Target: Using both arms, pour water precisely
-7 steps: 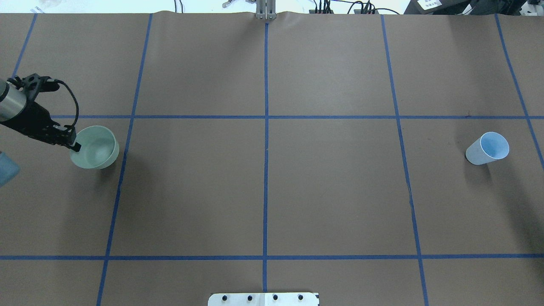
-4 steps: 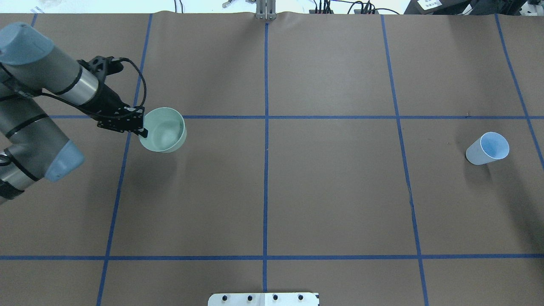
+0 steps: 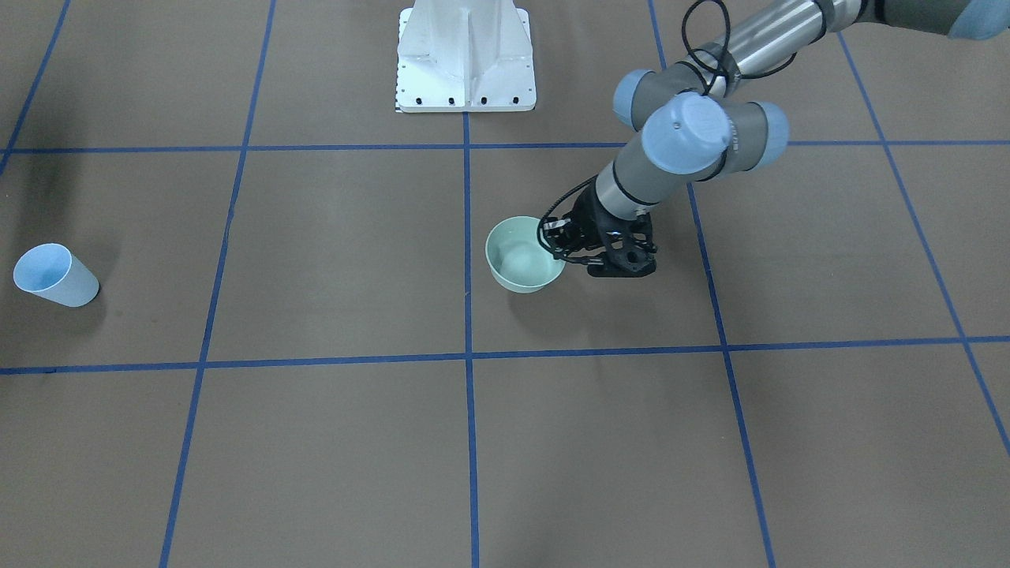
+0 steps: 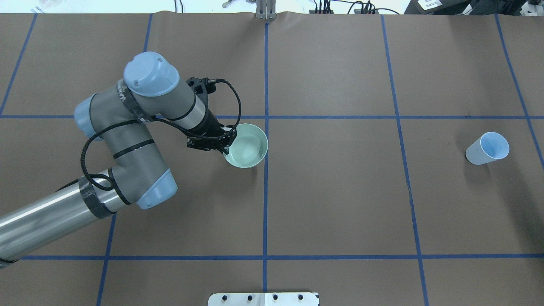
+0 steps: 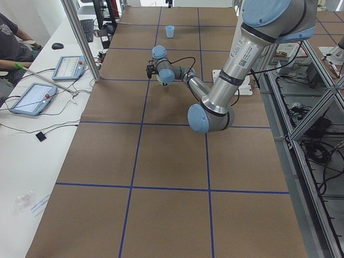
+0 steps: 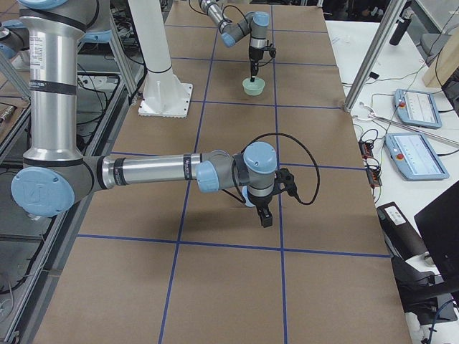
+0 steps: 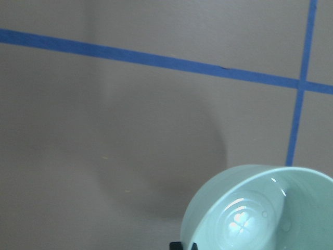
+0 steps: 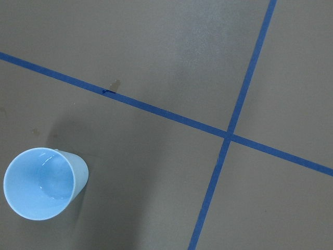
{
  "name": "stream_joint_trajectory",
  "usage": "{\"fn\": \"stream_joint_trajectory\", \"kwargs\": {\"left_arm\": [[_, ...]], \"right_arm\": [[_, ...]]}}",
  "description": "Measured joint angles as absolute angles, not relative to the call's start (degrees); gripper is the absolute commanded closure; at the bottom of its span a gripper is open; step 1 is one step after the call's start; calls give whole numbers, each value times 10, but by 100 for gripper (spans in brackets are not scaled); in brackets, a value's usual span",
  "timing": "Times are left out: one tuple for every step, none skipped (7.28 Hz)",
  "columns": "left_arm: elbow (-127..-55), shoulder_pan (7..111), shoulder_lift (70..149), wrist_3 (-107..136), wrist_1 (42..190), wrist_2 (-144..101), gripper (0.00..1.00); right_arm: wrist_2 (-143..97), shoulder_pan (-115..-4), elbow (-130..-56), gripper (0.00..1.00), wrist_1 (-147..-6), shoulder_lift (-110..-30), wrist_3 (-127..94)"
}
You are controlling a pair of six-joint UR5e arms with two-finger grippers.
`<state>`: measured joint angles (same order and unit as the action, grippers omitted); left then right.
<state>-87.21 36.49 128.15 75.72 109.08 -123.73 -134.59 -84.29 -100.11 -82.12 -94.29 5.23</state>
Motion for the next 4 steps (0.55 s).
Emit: {"fn": "stream_joint_trajectory", "kwargs": {"left_arm": [[-865, 348, 1294, 759, 1079, -1216, 100], [-858, 337, 1300, 759, 1075, -1204, 100], [-855, 331, 1302, 759, 1075, -1198, 100], [-852, 327, 1306, 759, 1075, -1196, 100]], "right_arm": [[-1352, -843, -1001, 0, -818, -943, 52], [-1354, -843, -1000, 0, -811, -944, 52], [-1355, -843, -1000, 0, -803, -946, 53], [-1356, -843, -999, 0, -798, -946, 53]]}}
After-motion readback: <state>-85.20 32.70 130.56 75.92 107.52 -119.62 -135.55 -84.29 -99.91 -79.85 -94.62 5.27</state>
